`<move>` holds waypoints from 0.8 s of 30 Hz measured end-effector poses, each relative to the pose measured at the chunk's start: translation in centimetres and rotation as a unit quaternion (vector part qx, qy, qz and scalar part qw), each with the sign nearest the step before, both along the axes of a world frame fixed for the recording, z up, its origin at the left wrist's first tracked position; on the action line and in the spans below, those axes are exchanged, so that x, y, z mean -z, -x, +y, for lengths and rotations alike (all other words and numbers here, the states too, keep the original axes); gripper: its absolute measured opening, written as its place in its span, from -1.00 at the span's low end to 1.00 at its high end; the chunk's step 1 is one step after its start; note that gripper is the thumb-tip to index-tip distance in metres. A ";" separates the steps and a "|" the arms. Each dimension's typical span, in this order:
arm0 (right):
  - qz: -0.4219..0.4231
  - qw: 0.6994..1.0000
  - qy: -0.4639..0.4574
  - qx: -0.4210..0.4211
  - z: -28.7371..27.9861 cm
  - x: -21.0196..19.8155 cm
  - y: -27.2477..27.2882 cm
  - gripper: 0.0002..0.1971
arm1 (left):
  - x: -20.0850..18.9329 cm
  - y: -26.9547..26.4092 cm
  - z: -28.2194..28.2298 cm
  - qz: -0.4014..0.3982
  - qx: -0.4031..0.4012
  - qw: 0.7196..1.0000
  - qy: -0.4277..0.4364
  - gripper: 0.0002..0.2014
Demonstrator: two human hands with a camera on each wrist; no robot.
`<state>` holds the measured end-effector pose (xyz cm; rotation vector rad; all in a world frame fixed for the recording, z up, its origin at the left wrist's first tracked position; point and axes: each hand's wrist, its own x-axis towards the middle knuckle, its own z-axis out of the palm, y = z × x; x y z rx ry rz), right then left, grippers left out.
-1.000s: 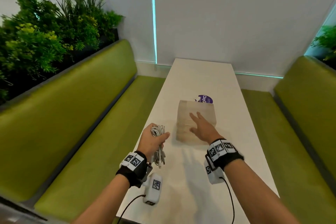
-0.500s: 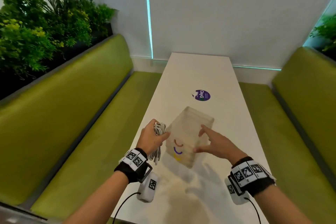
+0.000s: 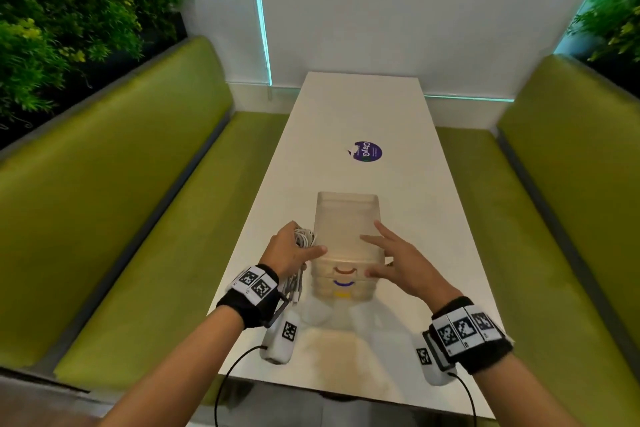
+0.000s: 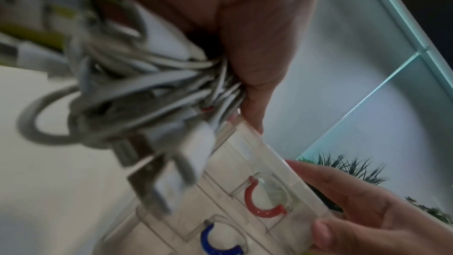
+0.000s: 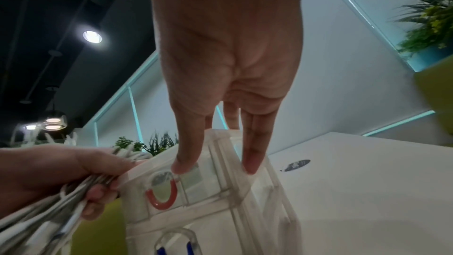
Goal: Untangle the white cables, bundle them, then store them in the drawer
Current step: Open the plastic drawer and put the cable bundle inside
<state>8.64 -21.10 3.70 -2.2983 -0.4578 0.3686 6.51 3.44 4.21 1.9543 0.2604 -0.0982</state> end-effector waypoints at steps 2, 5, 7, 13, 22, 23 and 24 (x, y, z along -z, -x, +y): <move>-0.091 0.995 0.010 0.043 0.3 0.2 1.9 -0.36 | 0.0 0.0 0.2 0.016 0.002 1.000 -0.006 -0.57; -0.244 0.962 -0.033 0.121 1.4 1.8 6.1 -0.66 | 0.1 -0.1 0.3 0.035 0.011 0.999 0.005 -0.59; -0.186 0.978 0.014 0.090 2.5 3.4 8.2 -0.73 | 0.0 -0.2 0.2 0.041 0.011 0.999 0.021 -0.62; 0.048 0.975 0.218 -0.023 5.7 8.1 7.9 -0.46 | 0.3 -0.2 0.1 0.057 0.014 0.997 0.048 -0.63; 0.006 0.977 0.211 0.021 6.6 9.0 6.8 -0.52 | 0.7 0.0 0.2 0.056 0.003 0.997 0.055 -0.60; 0.006 0.977 0.212 0.020 6.5 9.0 6.9 -0.52 | 0.8 0.0 0.2 0.056 0.003 0.997 0.057 -0.60; 0.006 0.977 0.212 0.020 6.4 8.8 6.9 -0.53 | 0.8 -0.1 0.1 0.054 0.002 0.997 0.057 -0.60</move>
